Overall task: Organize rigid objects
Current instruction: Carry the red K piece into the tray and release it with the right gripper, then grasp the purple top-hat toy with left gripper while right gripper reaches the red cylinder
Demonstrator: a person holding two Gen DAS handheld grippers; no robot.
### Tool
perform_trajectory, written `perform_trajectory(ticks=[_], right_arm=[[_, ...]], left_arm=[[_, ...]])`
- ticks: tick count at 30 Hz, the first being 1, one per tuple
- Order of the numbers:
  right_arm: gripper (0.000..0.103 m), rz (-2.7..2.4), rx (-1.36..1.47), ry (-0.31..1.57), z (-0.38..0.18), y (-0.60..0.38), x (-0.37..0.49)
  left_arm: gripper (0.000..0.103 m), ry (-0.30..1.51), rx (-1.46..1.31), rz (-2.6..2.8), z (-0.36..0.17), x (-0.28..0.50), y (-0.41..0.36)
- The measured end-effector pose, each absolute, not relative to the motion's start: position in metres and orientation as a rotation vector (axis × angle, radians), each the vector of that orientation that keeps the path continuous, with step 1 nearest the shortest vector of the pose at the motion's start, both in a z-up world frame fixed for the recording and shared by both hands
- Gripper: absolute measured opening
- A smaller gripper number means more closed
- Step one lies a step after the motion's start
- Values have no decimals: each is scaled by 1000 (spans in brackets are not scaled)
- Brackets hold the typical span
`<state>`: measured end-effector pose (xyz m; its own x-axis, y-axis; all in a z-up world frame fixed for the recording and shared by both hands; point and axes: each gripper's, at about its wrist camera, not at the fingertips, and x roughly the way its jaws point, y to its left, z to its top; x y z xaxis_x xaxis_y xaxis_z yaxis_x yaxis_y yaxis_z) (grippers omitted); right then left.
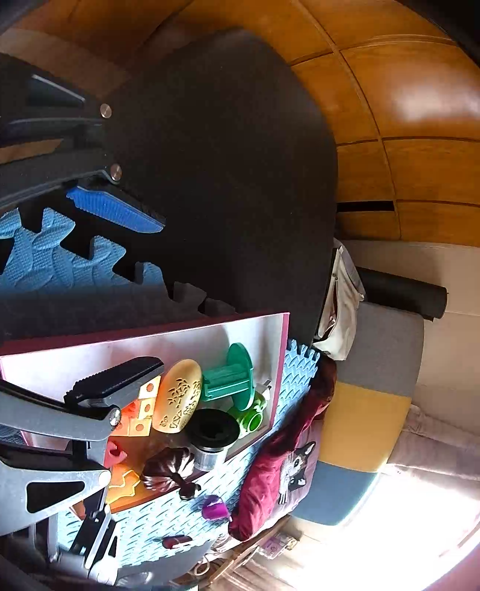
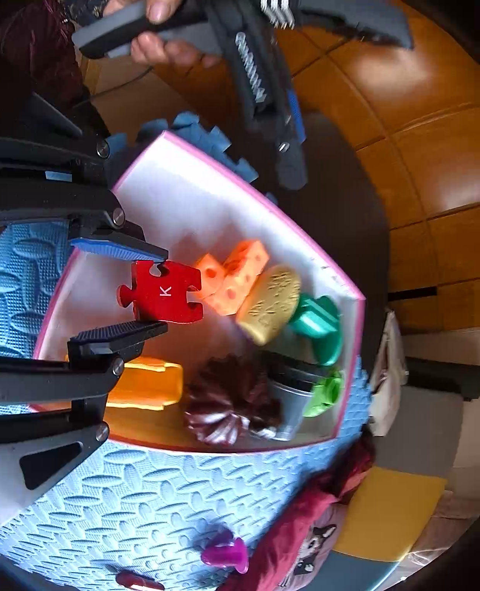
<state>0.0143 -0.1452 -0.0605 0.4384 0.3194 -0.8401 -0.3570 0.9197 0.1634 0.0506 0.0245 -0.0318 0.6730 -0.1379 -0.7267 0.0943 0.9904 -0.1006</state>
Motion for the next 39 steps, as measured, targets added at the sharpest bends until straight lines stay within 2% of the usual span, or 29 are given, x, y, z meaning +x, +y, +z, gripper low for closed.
perform_trajectory(ticks=[9, 13, 18, 39], right_arm=[[32, 418, -10, 1028, -66, -149, 14], [36, 417, 5, 1036, -65, -150, 14], [37, 407, 13, 1042, -64, -151, 13], [38, 358, 22, 888, -18, -177, -1]], left_arm=[[71, 824, -41, -142, -34, 48, 19], [71, 825, -41, -142, -34, 48, 19], [71, 824, -34, -146, -34, 47, 17], [71, 805, 5, -160, -28, 41, 6]])
